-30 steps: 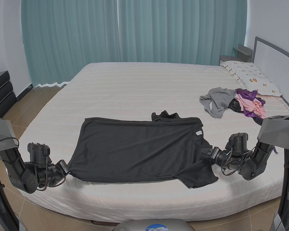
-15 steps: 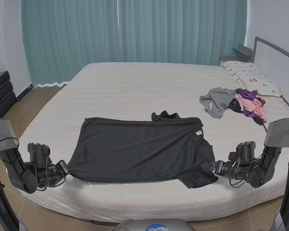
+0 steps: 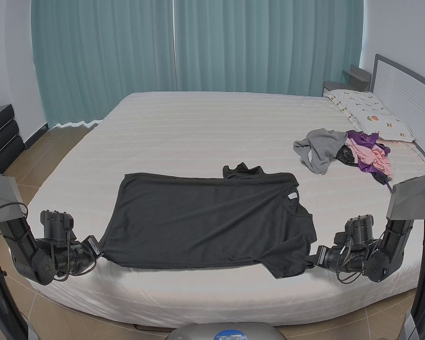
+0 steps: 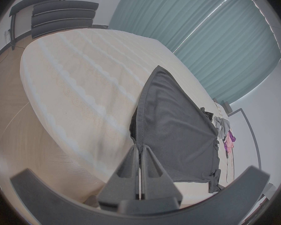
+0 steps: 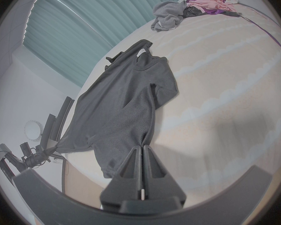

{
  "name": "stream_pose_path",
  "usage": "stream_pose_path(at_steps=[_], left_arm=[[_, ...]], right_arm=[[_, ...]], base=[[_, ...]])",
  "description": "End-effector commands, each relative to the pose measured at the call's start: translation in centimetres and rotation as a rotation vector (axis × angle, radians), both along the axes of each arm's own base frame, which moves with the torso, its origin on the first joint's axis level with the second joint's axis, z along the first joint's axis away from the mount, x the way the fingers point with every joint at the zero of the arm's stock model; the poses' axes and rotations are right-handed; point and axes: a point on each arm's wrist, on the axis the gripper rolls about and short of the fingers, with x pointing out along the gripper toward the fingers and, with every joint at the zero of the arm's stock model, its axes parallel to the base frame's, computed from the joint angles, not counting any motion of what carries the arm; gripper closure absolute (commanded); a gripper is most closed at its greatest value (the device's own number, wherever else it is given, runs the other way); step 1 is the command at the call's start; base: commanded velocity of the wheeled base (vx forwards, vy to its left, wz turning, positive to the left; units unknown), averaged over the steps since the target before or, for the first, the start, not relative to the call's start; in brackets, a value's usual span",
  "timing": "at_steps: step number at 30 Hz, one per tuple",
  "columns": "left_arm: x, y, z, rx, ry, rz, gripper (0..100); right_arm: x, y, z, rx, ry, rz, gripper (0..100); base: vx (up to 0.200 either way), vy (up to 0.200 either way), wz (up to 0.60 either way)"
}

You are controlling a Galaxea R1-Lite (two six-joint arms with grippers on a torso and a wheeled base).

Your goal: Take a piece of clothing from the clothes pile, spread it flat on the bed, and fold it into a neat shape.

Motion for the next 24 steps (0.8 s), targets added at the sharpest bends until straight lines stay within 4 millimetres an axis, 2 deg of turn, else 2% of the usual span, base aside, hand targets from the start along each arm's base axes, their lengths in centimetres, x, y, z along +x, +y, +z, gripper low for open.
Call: stream_pose_path(at_steps=[1, 4, 6, 7, 9, 15, 18, 24], left_arm=[[0.1, 0.5, 0.6, 0.006, -0.027, 0.016, 100], [0.0, 0.6, 1.1, 0.007, -0.040, 0.019, 100], [-0.1, 0.6, 1.1, 0.007, -0.040, 0.019, 100], [-0.2, 0.7, 1.5, 0.016, -0.056, 0.014, 100], [-0.3, 0.9, 2.1, 0.029, -0.076, 0.012, 100], [-1.2, 1.4, 2.1, 0.088, -0.030, -0.025, 100], [-1.5, 1.6, 1.9, 0.116, 0.008, -0.047, 100], [-2.3, 1.8, 1.3, 0.164, 0.056, -0.094, 100]], right_arm=[[-1.6, -1.4, 2.2, 0.023, -0.018, -0.021, 100], [-3.6, -2.3, 3.4, 0.081, -0.004, 0.005, 100], [-3.8, -2.4, 3.5, 0.087, -0.004, 0.008, 100], [-5.6, -2.9, 4.4, 0.124, 0.004, 0.028, 100], [-6.8, -3.2, 5.0, 0.141, 0.003, 0.032, 100], [-9.5, -3.3, 5.3, 0.142, 0.049, 0.052, 100], [-10.5, -3.0, 5.1, 0.137, 0.077, 0.068, 100], [-11.0, -2.9, 4.6, 0.119, 0.131, 0.088, 100]], base=[[0.000, 0.000, 0.00], [0.000, 0.000, 0.00], [0.000, 0.000, 0.00], [0.000, 0.000, 0.00], [0.000, 0.000, 0.00], [0.000, 0.000, 0.00], [0.000, 0.000, 0.00], [0.000, 0.000, 0.00]])
